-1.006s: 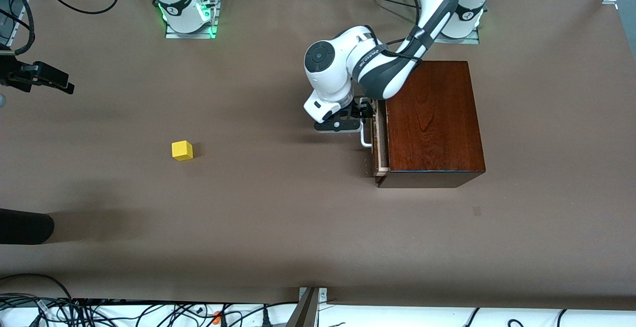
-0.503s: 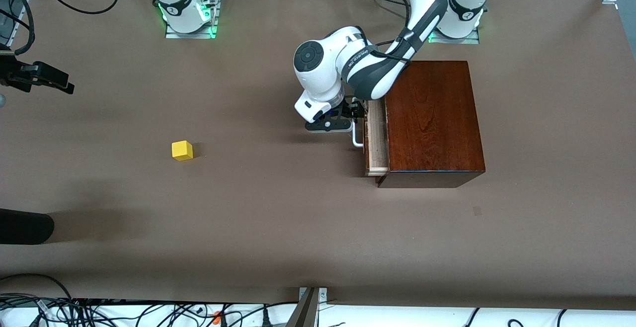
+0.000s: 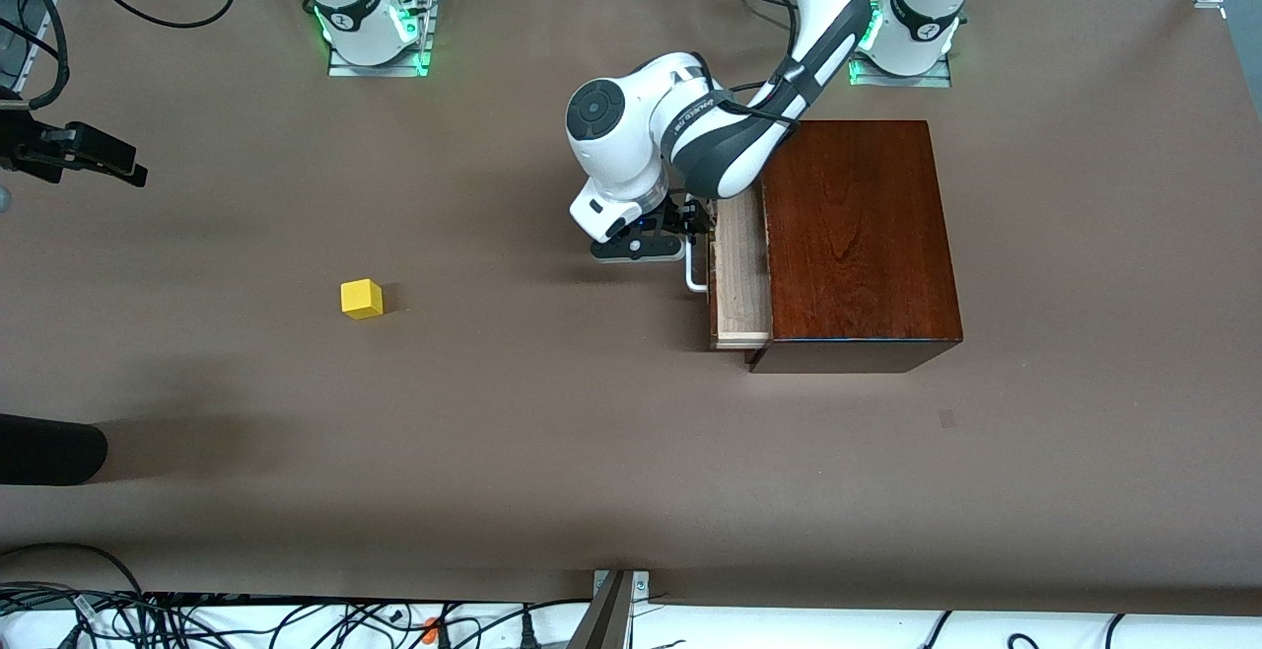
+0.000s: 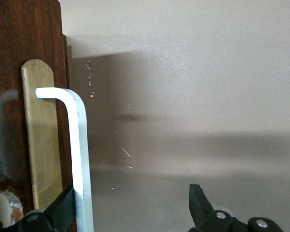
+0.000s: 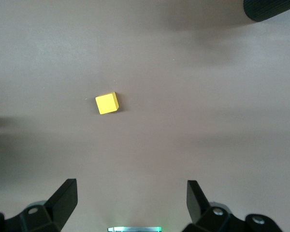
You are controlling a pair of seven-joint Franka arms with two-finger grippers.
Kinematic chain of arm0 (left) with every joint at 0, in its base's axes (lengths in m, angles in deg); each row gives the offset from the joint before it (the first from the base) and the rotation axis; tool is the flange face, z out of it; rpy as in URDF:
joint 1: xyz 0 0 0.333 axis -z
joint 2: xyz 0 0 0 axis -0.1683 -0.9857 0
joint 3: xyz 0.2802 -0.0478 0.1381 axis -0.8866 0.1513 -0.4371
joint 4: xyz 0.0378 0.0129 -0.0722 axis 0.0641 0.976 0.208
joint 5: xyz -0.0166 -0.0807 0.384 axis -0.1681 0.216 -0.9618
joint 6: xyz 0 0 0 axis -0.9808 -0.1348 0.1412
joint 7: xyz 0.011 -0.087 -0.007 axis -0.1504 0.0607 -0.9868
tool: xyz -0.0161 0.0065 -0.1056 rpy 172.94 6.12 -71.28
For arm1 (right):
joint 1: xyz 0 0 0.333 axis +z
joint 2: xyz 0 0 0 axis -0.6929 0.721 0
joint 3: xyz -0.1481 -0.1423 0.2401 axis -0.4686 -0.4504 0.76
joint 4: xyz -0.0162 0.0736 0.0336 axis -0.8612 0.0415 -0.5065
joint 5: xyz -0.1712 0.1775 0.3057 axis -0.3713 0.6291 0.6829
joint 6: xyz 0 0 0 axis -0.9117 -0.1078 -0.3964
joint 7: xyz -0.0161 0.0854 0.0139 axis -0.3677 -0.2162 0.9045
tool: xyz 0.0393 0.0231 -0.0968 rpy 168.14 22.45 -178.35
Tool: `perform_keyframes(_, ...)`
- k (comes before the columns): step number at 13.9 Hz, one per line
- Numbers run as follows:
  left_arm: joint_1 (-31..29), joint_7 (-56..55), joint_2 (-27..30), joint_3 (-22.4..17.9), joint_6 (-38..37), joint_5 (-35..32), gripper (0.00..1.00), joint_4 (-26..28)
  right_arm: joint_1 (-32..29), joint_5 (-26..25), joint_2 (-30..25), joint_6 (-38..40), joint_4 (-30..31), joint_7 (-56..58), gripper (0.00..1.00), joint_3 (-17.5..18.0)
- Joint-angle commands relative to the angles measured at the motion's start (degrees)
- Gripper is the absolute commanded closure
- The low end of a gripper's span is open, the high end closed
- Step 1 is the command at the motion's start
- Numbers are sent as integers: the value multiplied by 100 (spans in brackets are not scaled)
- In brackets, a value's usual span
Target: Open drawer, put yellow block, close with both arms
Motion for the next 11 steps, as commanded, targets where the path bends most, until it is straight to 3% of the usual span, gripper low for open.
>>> perform_keyframes(1, 279, -165, -469, 84, 254, -48, 0, -686, -47, 15, -53, 36, 42, -29, 0, 35)
perform_keyframes(11, 587, -402, -908, 84, 263, -48, 0, -1451, -47, 24, -53, 36, 51, -38, 0, 44)
